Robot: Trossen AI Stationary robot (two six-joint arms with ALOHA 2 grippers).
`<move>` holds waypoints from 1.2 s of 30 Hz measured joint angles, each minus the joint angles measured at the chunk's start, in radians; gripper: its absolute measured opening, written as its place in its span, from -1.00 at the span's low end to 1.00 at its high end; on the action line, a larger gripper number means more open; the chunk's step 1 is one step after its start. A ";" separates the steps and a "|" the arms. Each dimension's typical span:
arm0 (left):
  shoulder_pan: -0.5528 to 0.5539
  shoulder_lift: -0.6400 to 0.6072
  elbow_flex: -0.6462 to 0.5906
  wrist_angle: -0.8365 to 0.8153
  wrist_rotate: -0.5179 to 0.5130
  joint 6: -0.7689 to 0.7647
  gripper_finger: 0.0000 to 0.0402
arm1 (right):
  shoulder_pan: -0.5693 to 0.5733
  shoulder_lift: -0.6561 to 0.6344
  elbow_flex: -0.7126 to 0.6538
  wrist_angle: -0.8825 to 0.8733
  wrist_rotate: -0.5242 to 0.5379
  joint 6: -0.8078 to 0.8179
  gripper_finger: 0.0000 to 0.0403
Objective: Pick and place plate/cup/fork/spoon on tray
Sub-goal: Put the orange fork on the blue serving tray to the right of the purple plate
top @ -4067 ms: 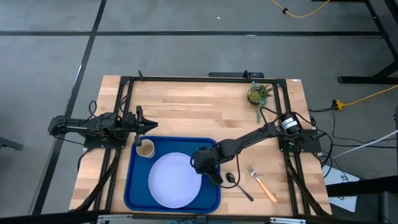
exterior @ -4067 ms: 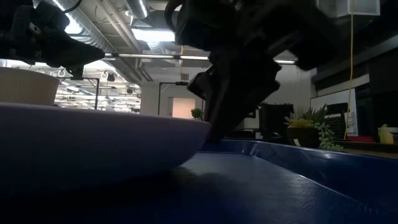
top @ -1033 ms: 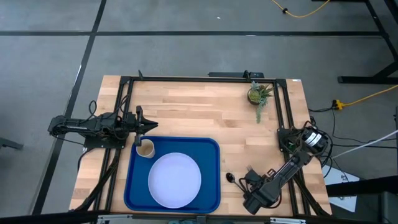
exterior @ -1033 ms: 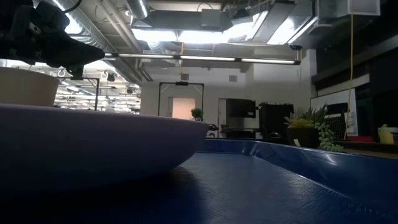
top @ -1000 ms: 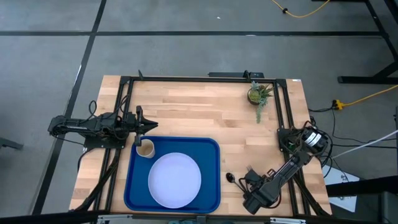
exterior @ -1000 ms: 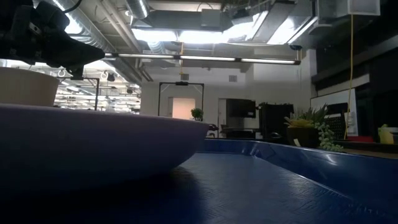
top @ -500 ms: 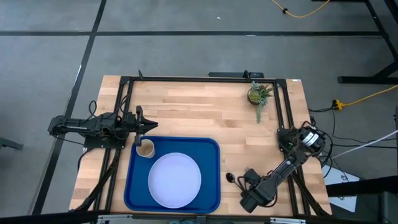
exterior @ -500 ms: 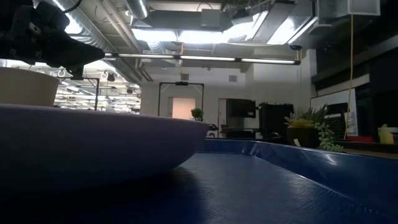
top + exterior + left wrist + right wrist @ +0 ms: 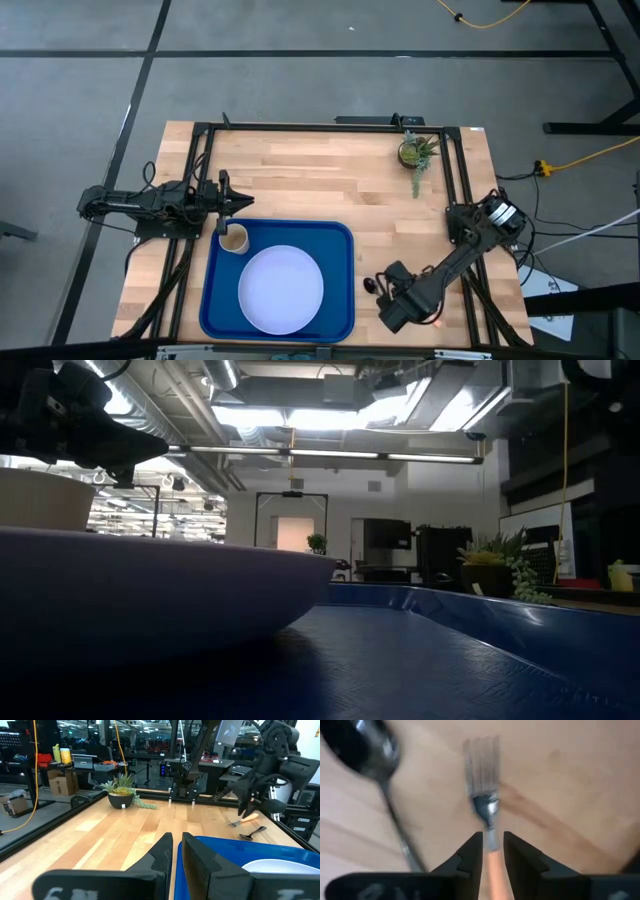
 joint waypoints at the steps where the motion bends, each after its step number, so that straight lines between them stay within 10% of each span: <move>1: 0.000 0.000 0.000 0.000 0.000 0.000 -0.83 | 0.001 -0.006 0.000 -0.020 0.000 -0.001 -0.60; 24: 0.000 0.000 0.000 0.001 0.000 0.000 -0.83 | 0.045 -0.012 -0.003 0.094 -0.173 -0.004 -0.61; 36: 0.000 0.000 0.000 0.001 0.000 0.000 -0.83 | 0.122 -0.293 -0.371 0.589 -0.119 0.293 -0.61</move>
